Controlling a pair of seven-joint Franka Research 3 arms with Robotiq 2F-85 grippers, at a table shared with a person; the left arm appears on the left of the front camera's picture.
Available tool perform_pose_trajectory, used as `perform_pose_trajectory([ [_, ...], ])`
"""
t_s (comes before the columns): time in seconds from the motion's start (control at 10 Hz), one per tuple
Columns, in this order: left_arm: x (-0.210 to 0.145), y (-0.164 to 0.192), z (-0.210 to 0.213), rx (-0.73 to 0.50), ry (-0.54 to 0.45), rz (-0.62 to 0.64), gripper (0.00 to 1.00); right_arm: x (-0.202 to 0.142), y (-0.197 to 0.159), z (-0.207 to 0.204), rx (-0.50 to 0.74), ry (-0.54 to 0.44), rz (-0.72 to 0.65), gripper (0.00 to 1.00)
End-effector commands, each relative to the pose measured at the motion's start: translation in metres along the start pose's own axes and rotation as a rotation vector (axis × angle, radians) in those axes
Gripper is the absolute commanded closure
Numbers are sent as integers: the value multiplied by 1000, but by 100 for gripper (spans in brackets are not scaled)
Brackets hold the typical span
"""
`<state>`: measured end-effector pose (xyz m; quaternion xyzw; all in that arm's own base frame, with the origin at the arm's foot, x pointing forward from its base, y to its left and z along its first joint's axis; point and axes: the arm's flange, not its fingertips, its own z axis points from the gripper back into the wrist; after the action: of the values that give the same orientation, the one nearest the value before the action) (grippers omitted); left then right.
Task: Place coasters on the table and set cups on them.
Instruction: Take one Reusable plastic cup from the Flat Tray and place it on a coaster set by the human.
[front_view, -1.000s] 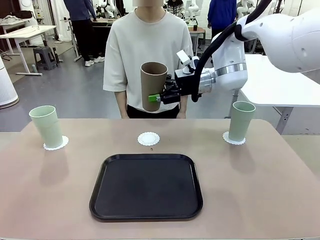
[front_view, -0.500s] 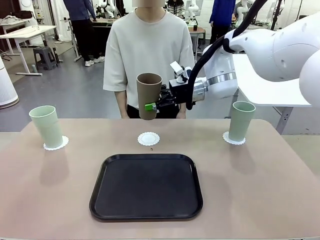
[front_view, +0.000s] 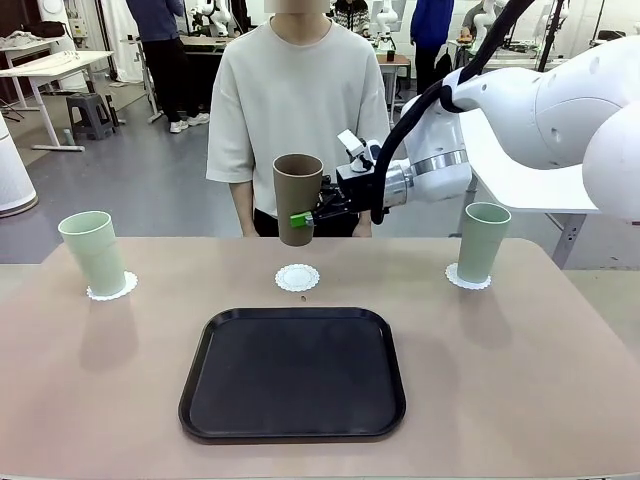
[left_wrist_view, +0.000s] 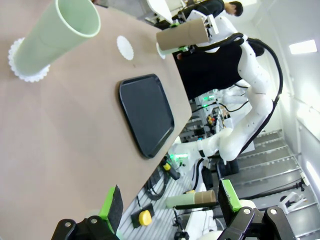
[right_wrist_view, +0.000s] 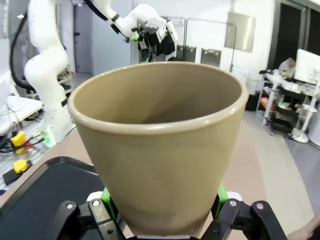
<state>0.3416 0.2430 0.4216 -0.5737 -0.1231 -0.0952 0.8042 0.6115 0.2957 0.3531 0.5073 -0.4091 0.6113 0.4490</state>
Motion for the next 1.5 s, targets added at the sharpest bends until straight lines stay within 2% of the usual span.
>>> perform_pose_trajectory([
  [0.0, -1, -2, 1, -5, -6, -1, 0, 0, -1, 1, -14, -16, 10, 17],
  [0.3, -1, -2, 1, -5, -6, -1, 0, 0, 0, 1, -3, -1, 0, 17],
  [0.4, -1, -2, 1, -5, -6, -1, 0, -10, -9, 5, 60, -24, -21, 17],
  [0.7, -1, -2, 1, -5, -6, -1, 0, -27, -26, 12, 97, -55, -15, 17],
  [1.2, -1, -2, 1, -5, -6, -1, 0, -49, -37, -5, 150, 8, -38, 17],
  [1.4, -1, -2, 1, -5, -6, -1, 0, -60, -43, -5, 154, 5, -45, 17],
])
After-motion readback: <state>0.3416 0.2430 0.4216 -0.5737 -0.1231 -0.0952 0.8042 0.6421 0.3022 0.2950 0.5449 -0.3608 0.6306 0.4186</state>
